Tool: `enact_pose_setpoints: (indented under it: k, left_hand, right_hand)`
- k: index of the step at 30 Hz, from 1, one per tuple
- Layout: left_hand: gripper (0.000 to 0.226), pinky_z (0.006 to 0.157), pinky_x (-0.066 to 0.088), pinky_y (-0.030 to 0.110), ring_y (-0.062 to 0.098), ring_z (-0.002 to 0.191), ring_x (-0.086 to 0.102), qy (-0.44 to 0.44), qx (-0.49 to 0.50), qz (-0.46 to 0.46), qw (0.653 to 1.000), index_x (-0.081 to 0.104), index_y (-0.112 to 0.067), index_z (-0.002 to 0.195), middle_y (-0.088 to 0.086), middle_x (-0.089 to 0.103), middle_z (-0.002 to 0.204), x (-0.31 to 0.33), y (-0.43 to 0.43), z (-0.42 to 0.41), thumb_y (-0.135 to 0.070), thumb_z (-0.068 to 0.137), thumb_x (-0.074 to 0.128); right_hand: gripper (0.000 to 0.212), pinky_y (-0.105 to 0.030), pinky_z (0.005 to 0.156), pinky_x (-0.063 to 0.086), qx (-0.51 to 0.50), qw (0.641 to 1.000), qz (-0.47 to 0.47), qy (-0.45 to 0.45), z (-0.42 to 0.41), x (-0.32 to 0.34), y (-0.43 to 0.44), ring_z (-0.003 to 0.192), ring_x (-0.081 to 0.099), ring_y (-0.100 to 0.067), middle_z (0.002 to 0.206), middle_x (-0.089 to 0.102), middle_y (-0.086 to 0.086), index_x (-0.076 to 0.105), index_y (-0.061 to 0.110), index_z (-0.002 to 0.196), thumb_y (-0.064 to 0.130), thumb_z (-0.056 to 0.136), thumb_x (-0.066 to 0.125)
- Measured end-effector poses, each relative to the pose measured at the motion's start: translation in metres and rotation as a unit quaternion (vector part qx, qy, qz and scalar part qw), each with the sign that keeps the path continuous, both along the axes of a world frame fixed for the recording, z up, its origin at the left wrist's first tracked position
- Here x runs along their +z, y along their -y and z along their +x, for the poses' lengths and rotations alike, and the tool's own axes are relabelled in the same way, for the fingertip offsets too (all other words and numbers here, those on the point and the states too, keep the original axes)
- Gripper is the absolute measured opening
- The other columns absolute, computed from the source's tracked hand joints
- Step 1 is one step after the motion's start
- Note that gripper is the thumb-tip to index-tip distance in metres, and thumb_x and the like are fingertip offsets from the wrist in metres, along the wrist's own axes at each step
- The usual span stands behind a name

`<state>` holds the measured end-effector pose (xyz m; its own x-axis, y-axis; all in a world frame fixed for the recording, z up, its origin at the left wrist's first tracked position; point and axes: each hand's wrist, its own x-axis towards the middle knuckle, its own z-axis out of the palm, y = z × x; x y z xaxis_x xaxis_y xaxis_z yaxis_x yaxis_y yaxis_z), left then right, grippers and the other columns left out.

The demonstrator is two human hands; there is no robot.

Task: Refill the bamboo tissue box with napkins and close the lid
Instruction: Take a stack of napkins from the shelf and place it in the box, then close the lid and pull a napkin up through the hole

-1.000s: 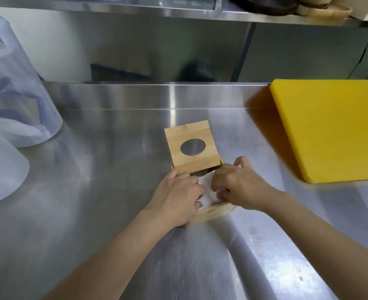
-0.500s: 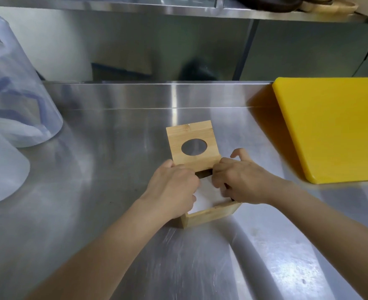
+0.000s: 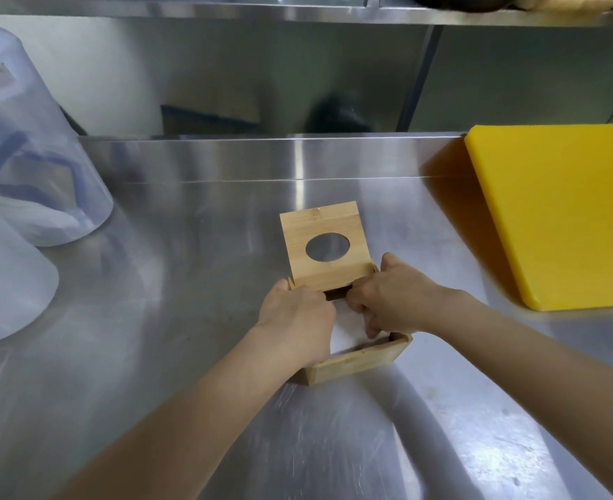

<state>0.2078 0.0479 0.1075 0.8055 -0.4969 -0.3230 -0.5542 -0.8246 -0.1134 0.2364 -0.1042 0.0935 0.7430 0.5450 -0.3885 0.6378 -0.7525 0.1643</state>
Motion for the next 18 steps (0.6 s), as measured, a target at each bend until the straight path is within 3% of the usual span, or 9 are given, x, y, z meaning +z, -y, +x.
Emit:
enact_pose_setpoints:
  k: [3, 6, 7, 9, 12, 14, 16, 18]
  left_hand:
    - [0.011, 0.077, 0.023, 0.03, 0.016, 0.082, 0.034, -0.008, -0.012, 0.008, 1.0, 0.046, -0.02, 0.079, -0.002, 0.044, 0.088, 0.001, 0.001, 0.0, -0.025, 0.087, 0.052]
    - [0.018, 0.085, 0.029, 0.031, 0.017, 0.089, 0.042, -0.026, -0.013, -0.033, 0.999, 0.055, -0.017, 0.092, -0.001, 0.054, 0.098, -0.002, -0.007, 0.001, -0.035, 0.089, 0.053]
    - [0.024, 0.088, 0.03, 0.031, 0.018, 0.094, 0.046, -0.039, -0.006, -0.068, 0.997, 0.057, -0.017, 0.1, -0.001, 0.057, 0.104, -0.002, -0.011, 0.001, -0.038, 0.089, 0.053]
    - [0.023, 0.083, 0.035, 0.028, 0.016, 0.097, 0.052, -0.056, 0.038, -0.219, 0.973, 0.058, -0.021, 0.106, -0.007, 0.06, 0.107, 0.001, -0.021, -0.003, -0.038, 0.091, 0.053]
    - [0.009, 0.071, 0.043, 0.025, 0.01, 0.088, 0.058, 0.017, 0.17, -0.464, 0.869, 0.062, -0.021, 0.089, -0.01, 0.065, 0.092, -0.001, -0.032, -0.01, -0.026, 0.092, 0.055]
    - [0.01, 0.081, 0.043, 0.025, 0.01, 0.101, 0.056, 0.015, 0.297, -0.554, 0.777, 0.06, -0.022, 0.097, -0.007, 0.064, 0.103, -0.008, -0.035, -0.009, -0.029, 0.092, 0.055]
    - [0.039, 0.099, 0.035, 0.037, 0.013, 0.127, 0.041, -0.128, 0.424, -0.612, 0.655, 0.051, -0.028, 0.124, -0.01, 0.05, 0.134, -0.006, -0.031, -0.009, -0.049, 0.091, 0.049]
    - [0.056, 0.106, 0.019, 0.061, 0.021, 0.141, 0.02, -0.287, 0.499, -0.626, 0.526, 0.035, -0.04, 0.137, -0.012, 0.032, 0.147, 0.0, -0.027, -0.008, -0.065, 0.088, 0.037]
  right_hand:
    - [0.018, -0.032, 0.09, 0.031, -0.025, 0.999, 0.044, -0.019, -0.003, 0.001, 0.005, 0.078, 0.047, -0.018, 0.098, 0.063, 0.006, 0.055, 0.023, 0.094, 0.036, 0.084, 0.061]
    - [0.009, -0.03, 0.088, 0.032, -0.048, 0.989, 0.129, -0.05, -0.007, 0.005, 0.014, 0.075, 0.044, -0.017, 0.089, 0.055, 0.007, 0.05, 0.023, 0.085, 0.024, 0.083, 0.06]
    - [0.006, -0.027, 0.084, 0.034, -0.058, 0.983, 0.162, -0.057, -0.008, 0.008, 0.017, 0.075, 0.045, -0.016, 0.089, 0.058, 0.006, 0.055, 0.021, 0.086, 0.022, 0.083, 0.06]
    - [0.009, -0.02, 0.074, 0.04, -0.107, 0.957, 0.261, -0.071, -0.007, 0.015, 0.026, 0.077, 0.053, -0.012, 0.092, 0.065, 0.004, 0.066, 0.019, 0.091, 0.023, 0.084, 0.064]
    - [0.003, -0.008, 0.065, 0.042, -0.254, 0.842, 0.474, -0.039, -0.003, 0.014, 0.037, 0.078, 0.057, -0.01, 0.086, 0.066, 0.004, 0.066, 0.02, 0.086, 0.022, 0.084, 0.067]
    - [0.017, -0.013, 0.071, 0.043, -0.367, 0.728, 0.578, -0.025, 0.004, 0.003, 0.041, 0.089, 0.058, -0.014, 0.097, 0.064, -0.001, 0.063, 0.016, 0.099, 0.021, 0.084, 0.068]
    - [0.043, -0.028, 0.084, 0.046, -0.451, 0.614, 0.635, -0.125, 0.007, -0.003, 0.041, 0.112, 0.053, -0.016, 0.121, 0.057, -0.001, 0.052, 0.017, 0.123, 0.033, 0.085, 0.064]
    - [0.06, -0.042, 0.092, 0.041, -0.475, 0.552, 0.641, -0.243, 0.005, -0.005, 0.039, 0.127, 0.042, -0.015, 0.139, 0.046, 0.004, 0.039, 0.023, 0.137, 0.049, 0.086, 0.054]
